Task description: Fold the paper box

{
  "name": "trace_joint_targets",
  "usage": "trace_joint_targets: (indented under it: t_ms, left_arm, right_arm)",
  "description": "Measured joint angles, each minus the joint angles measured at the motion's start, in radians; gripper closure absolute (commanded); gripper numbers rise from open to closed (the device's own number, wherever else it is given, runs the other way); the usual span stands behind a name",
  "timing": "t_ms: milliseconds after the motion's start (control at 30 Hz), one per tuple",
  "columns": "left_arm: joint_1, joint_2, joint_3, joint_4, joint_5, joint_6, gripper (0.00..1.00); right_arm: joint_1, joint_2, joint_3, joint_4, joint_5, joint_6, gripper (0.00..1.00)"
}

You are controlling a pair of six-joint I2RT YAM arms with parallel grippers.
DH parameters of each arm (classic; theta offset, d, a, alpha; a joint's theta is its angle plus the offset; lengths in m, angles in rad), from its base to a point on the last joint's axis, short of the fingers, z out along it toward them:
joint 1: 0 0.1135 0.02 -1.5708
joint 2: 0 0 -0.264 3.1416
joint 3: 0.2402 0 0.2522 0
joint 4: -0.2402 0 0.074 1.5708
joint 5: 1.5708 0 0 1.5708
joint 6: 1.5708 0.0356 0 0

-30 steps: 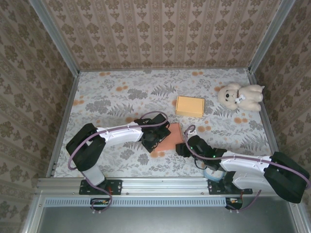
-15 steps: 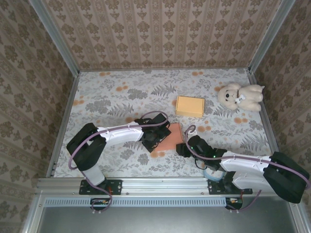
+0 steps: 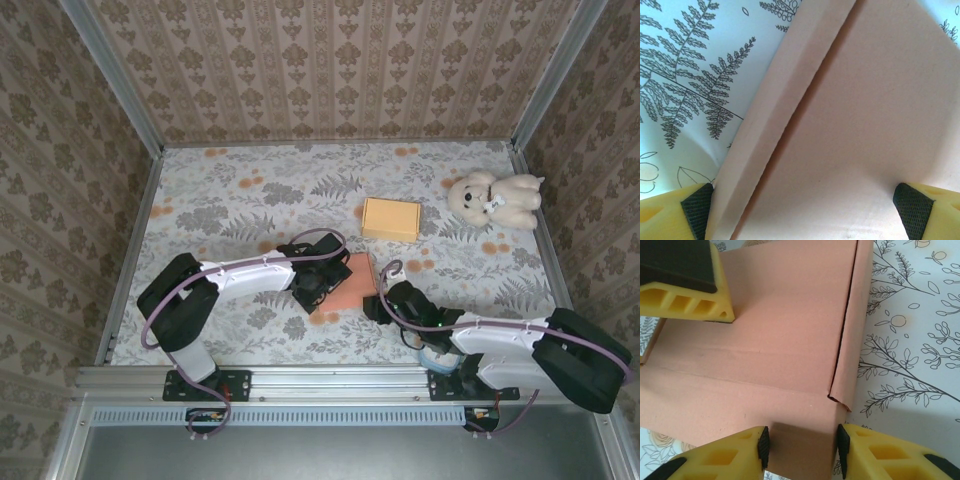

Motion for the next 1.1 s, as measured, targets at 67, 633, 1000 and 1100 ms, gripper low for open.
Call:
trace_joint_targets:
  t_ms: [67, 633, 1000, 1100]
  left_arm:
    - [0.003, 0.000, 0.000, 0.001, 0.000, 0.000, 0.05]
    - [0.014, 0.021, 0.014, 0.011, -0.002, 0.007, 0.05]
    - [0.031, 0.035, 0.027, 0.024, -0.024, 0.011, 0.05]
    - [0.031, 0.036, 0.026, 0.035, -0.024, 0.023, 0.05]
  right_arm:
    - [0.000, 0.027, -0.006, 0.037, 0.008, -0.008, 0.57]
    - [0.000, 0.322, -0.044, 0.433, 0.105, -0.173, 0.49]
    - [0.018, 0.500, 0.008, 0.604, 0.216, -0.288, 0.36]
    - [0.017, 0.519, 0.030, 0.598, 0.233, -0.309, 0.35]
